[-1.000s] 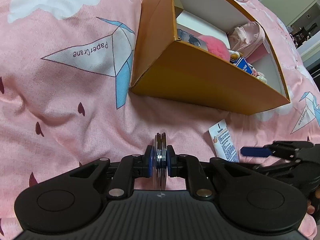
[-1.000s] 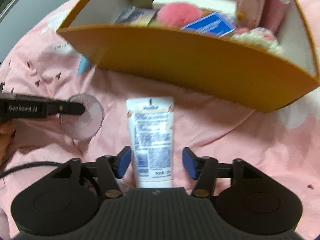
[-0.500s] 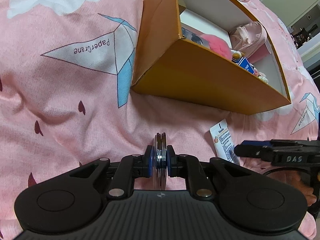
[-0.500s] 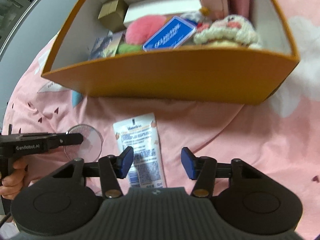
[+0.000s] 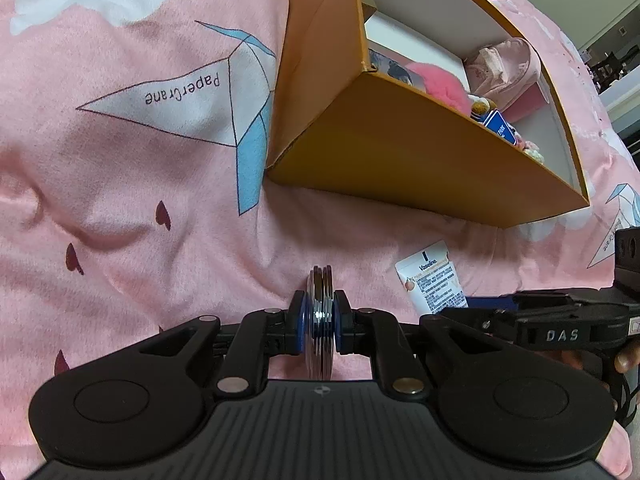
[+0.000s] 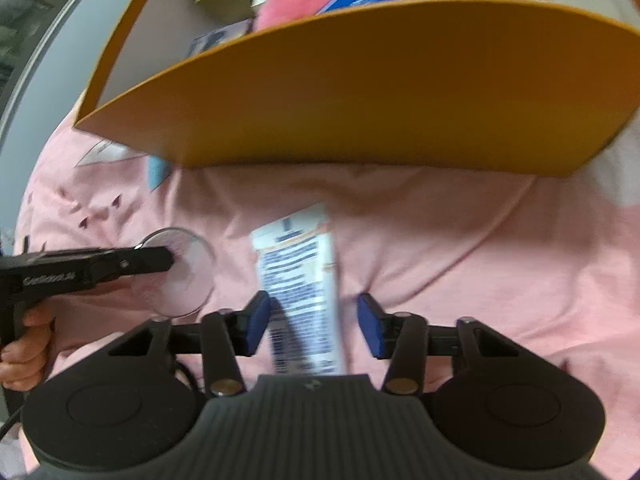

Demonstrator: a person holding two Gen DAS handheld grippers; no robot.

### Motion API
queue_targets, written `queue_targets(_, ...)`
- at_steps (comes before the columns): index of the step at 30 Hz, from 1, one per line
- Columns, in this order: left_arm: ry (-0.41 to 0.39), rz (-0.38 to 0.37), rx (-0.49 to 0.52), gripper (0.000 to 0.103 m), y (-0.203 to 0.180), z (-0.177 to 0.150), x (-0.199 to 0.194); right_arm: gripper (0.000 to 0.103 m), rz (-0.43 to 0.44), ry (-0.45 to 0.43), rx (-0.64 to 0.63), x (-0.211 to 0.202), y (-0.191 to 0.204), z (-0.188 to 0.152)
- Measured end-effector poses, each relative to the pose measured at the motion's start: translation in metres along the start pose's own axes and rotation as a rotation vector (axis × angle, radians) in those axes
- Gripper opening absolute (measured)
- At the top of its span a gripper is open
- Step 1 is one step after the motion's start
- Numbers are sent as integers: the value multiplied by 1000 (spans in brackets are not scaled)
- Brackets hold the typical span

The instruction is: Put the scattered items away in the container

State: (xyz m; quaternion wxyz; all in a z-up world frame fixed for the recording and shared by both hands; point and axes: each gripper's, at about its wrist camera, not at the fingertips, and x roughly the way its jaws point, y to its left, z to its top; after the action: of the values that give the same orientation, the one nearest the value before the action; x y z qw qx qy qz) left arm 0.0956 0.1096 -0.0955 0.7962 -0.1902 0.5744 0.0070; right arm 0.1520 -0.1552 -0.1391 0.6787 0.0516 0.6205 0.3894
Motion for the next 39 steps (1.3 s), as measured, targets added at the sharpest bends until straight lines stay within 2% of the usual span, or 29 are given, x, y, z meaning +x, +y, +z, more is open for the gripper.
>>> queue_targets(1, 1, 0, -1, 15, 0, 0, 0, 43, -10, -2, -14, -1, 3, 0)
queue_targets(4, 2, 1, -4, 15, 0, -1, 0, 25, -22, -22, -35, -11, 9, -1)
queue_targets(5, 1, 1, -5, 15, 1, -1, -1, 24, -15, -28, -39, -16, 9, -1)
queue_targets(13, -24, -3, 3, 15, 0, -4, -10, 21, -35, -102, -171, -55, 36, -11)
queue_targets(21, -108, -49, 35, 15, -7, -2, -50, 20, -52, -230, -232, -103, 54, -7)
queue_targets(33, -266, -131, 119, 15, -48, 13, -106, 20, 32, -373, -203, -147, 68, 7)
queue_targets(39, -351, -127, 150, 15, -64, 35, -119, 20, 33, -448, -220, -165, 77, 19)
